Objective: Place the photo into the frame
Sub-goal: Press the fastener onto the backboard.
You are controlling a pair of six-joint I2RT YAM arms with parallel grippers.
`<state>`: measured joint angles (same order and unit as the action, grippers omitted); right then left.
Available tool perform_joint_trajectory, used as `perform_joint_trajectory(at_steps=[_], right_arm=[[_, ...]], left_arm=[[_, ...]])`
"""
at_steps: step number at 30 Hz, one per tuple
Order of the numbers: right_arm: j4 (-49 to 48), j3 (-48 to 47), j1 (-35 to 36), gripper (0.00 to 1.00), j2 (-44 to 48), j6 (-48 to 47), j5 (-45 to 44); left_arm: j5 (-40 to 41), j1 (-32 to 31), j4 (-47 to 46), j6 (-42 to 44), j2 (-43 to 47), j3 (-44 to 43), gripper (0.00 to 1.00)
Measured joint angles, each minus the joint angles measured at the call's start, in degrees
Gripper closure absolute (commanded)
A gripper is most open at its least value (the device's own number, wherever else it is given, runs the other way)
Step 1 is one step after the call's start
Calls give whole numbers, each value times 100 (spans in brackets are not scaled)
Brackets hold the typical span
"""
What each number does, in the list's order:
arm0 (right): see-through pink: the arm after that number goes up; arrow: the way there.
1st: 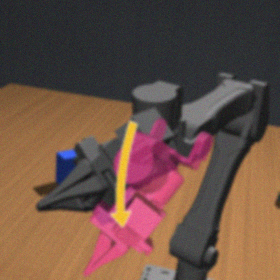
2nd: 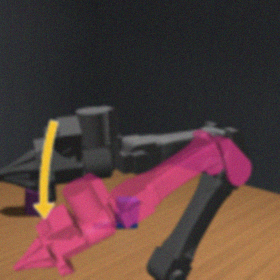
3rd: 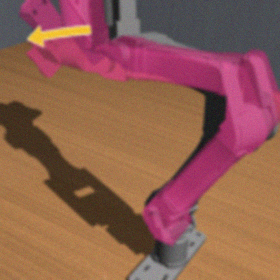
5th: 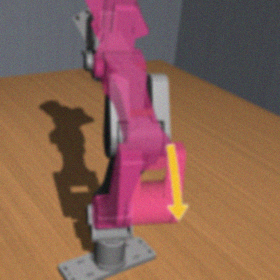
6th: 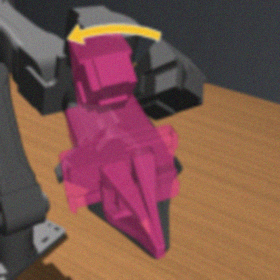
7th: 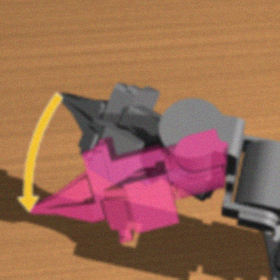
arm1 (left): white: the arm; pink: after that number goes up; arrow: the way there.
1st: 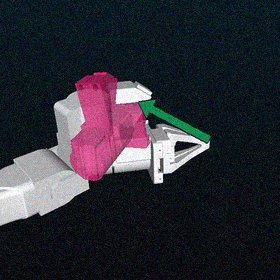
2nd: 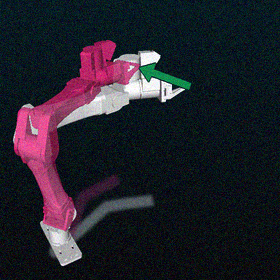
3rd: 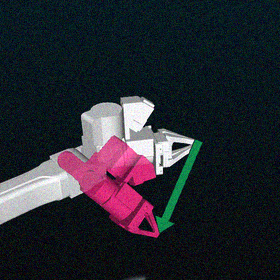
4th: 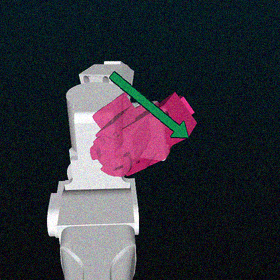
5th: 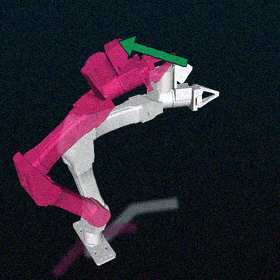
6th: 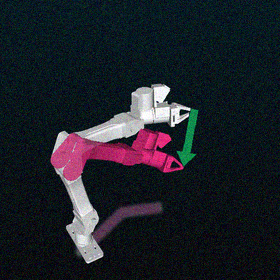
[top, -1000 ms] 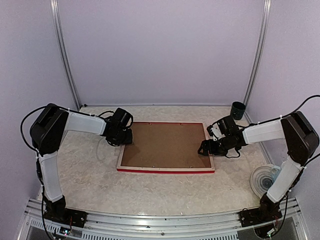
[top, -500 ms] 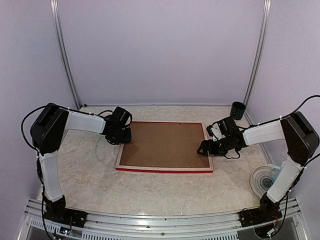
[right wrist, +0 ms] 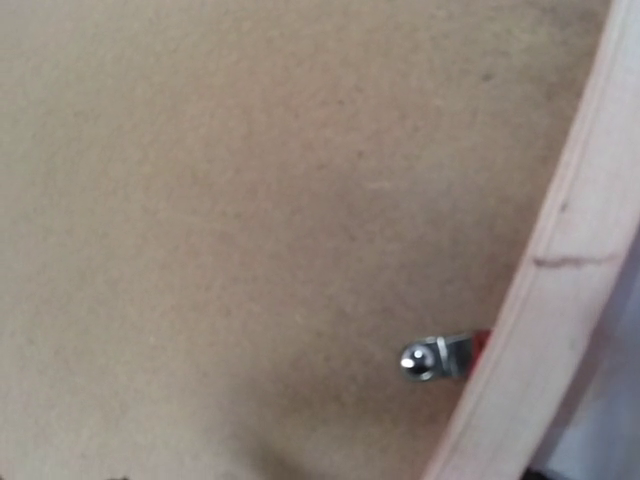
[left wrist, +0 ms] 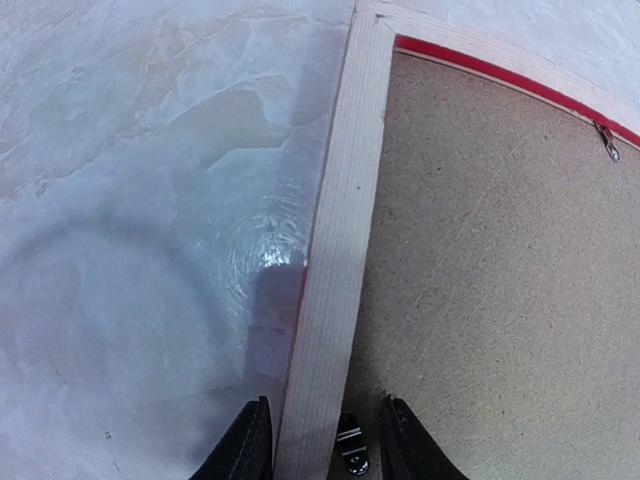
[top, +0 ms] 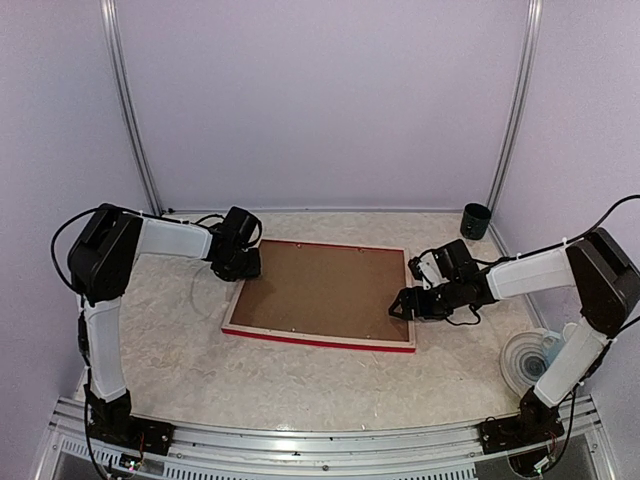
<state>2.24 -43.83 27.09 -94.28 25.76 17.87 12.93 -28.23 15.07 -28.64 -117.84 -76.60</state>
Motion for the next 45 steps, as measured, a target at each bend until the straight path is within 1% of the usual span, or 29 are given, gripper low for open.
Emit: perform_joint_trajectory(at_steps=[8, 12, 24, 26, 31, 34, 39, 40, 42, 45], right_arm=[[50, 17, 352, 17, 52, 203, -177], [118, 2, 404, 17, 70, 225, -247], [343, -120, 435, 17, 44, 223, -269], [382, -138, 437, 17, 42, 221, -269], [435, -160, 442, 17, 39, 219, -269], [472, -184, 442, 17, 28, 216, -271], [546, -234, 442, 17, 4, 216, -278], [549, -236, 442, 17, 4, 216, -278], [551, -236, 442, 17, 4, 216, -278], [551, -236, 442, 17, 4, 216, -280]], left_arm=[[70, 109, 20, 109, -138, -203, 63], [63, 131, 42, 120, -142, -221, 66], [-70, 190, 50, 129, -142, -221, 68], [-70, 192, 55, 131, -142, -221, 70], [-90, 205, 68, 157, -142, -221, 72], [-87, 205, 68, 177, -140, -221, 80], [-83, 216, 81, 284, -125, -221, 82], [-83, 216, 81, 302, -125, -221, 82], [-83, 216, 81, 328, -125, -221, 76], [-70, 214, 79, 313, -125, -221, 73]])
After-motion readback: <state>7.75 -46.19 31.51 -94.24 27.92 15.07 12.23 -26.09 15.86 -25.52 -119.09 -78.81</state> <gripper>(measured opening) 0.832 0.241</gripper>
